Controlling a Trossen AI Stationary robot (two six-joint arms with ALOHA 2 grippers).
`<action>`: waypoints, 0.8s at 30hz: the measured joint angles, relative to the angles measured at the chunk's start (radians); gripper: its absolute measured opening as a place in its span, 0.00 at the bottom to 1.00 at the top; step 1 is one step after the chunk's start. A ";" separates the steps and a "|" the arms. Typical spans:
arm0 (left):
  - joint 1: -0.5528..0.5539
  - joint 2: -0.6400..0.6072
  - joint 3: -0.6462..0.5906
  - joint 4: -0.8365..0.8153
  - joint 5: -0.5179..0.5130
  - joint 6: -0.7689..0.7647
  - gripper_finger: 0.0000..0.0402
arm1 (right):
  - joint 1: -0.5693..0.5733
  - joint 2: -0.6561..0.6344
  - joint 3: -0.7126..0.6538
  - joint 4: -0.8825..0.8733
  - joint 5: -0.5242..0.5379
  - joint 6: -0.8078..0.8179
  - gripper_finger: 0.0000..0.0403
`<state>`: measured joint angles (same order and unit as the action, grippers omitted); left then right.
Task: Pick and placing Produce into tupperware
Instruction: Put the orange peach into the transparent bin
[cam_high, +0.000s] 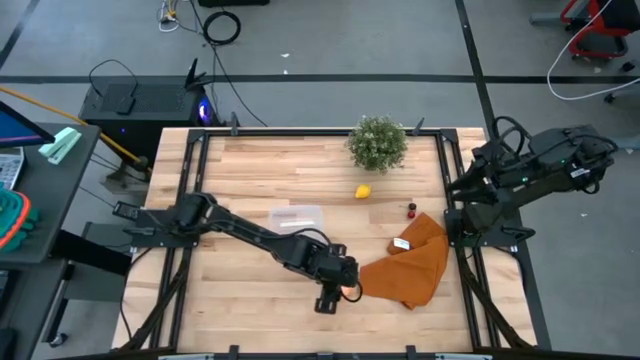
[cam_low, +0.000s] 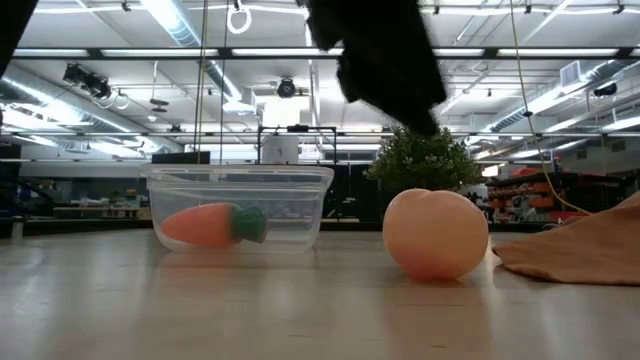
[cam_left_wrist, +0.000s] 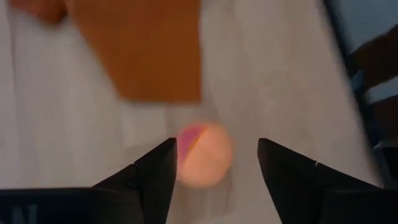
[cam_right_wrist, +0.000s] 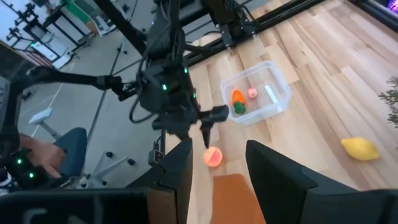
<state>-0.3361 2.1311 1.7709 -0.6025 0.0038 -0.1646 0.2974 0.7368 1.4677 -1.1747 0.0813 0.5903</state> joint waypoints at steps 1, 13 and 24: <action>0.005 0.001 -0.002 -0.017 0.001 0.014 0.59 | 0.000 0.004 0.000 -0.001 0.001 0.000 0.30; 0.030 0.029 0.000 0.008 0.060 0.204 0.66 | 0.000 0.029 0.000 -0.003 0.017 0.015 0.30; 0.031 0.078 0.002 0.012 0.072 0.230 0.75 | 0.000 0.041 0.000 -0.003 0.030 0.018 0.30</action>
<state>-0.3054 2.2090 1.7726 -0.5902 0.0757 0.0658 0.2974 0.7778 1.4673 -1.1778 0.1110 0.6088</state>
